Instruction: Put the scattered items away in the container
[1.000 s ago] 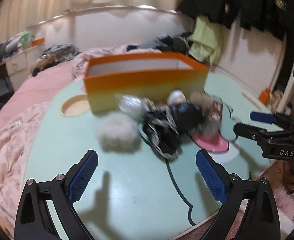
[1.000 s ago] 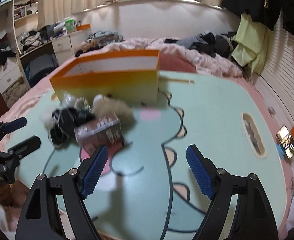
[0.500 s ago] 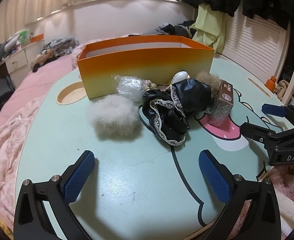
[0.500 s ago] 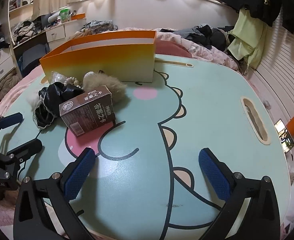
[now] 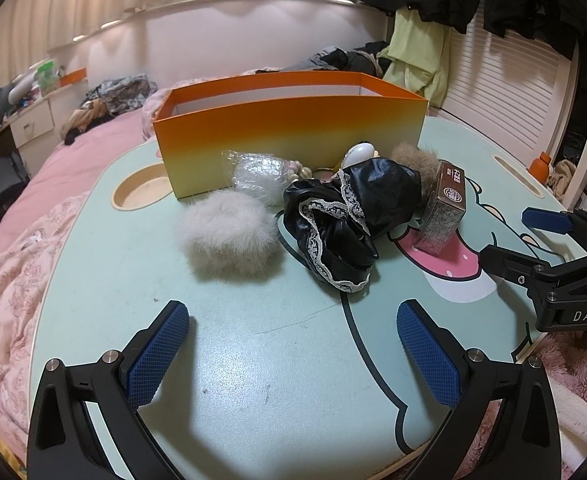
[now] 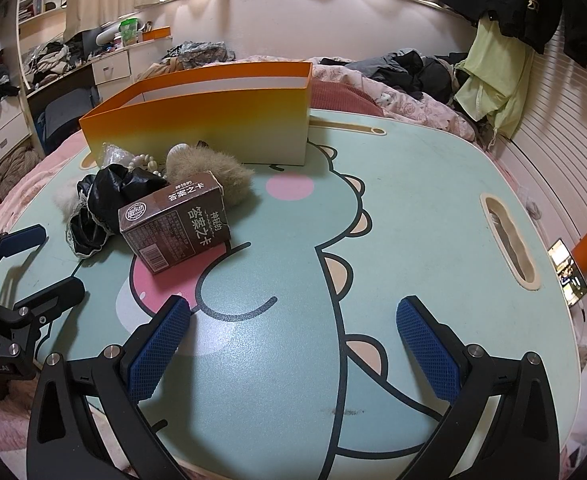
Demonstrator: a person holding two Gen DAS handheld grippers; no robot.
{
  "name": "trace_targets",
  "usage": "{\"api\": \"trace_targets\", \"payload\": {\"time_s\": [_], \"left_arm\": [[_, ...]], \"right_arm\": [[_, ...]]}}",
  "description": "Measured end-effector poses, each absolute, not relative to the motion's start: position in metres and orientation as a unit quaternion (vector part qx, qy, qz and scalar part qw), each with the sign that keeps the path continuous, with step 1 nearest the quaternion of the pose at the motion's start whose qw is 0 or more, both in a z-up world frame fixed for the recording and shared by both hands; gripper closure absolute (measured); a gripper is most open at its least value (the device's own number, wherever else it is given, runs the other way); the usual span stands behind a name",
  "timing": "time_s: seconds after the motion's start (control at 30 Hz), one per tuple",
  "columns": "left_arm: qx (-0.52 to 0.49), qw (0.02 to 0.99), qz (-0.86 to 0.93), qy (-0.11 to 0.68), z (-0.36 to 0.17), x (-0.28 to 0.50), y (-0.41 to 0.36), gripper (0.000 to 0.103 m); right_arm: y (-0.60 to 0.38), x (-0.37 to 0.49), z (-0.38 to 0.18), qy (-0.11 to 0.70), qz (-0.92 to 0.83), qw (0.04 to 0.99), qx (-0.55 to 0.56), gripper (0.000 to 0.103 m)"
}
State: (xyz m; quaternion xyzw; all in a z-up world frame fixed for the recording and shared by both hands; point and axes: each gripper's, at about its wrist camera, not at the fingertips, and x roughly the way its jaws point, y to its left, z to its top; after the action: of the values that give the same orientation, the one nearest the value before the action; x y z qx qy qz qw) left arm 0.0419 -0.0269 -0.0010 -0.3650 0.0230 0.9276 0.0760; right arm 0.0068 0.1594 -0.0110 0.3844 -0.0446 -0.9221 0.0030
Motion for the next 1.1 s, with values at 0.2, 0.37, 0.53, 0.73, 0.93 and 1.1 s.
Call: {"api": "trace_targets", "payload": {"time_s": [0.2,0.37,0.53,0.73,0.93,1.1], "left_arm": [[-0.365,0.076,0.928,0.023,-0.0012,0.0421,-0.0276,0.0],[-0.365,0.076,0.928,0.023,-0.0014,0.0423,-0.0282,0.0],[-0.365,0.077,0.928,0.023,-0.0015,0.0424,-0.0284,0.0],[-0.365,0.077,0.928,0.023,-0.0015,0.0425,-0.0288,0.0],[-0.364,0.077,0.928,0.023,-0.0017,0.0427,-0.0294,0.0],[-0.364,0.077,0.928,0.023,-0.0019,0.0429,-0.0299,0.0]], "right_arm": [[0.1589,0.0072,-0.0099,-0.044,-0.922,0.002,0.384,0.0],[0.1589,0.0073,-0.0093,-0.045,-0.922,0.003,0.384,0.0],[0.1592,0.0067,-0.0081,-0.044,-0.922,0.004,0.384,0.0],[0.159,0.0052,-0.0076,-0.042,-0.922,0.007,0.385,0.0],[0.1592,0.004,-0.0072,-0.042,-0.922,0.006,0.386,0.0],[0.1598,0.003,-0.0083,-0.04,-0.923,0.012,0.383,0.0]]}}
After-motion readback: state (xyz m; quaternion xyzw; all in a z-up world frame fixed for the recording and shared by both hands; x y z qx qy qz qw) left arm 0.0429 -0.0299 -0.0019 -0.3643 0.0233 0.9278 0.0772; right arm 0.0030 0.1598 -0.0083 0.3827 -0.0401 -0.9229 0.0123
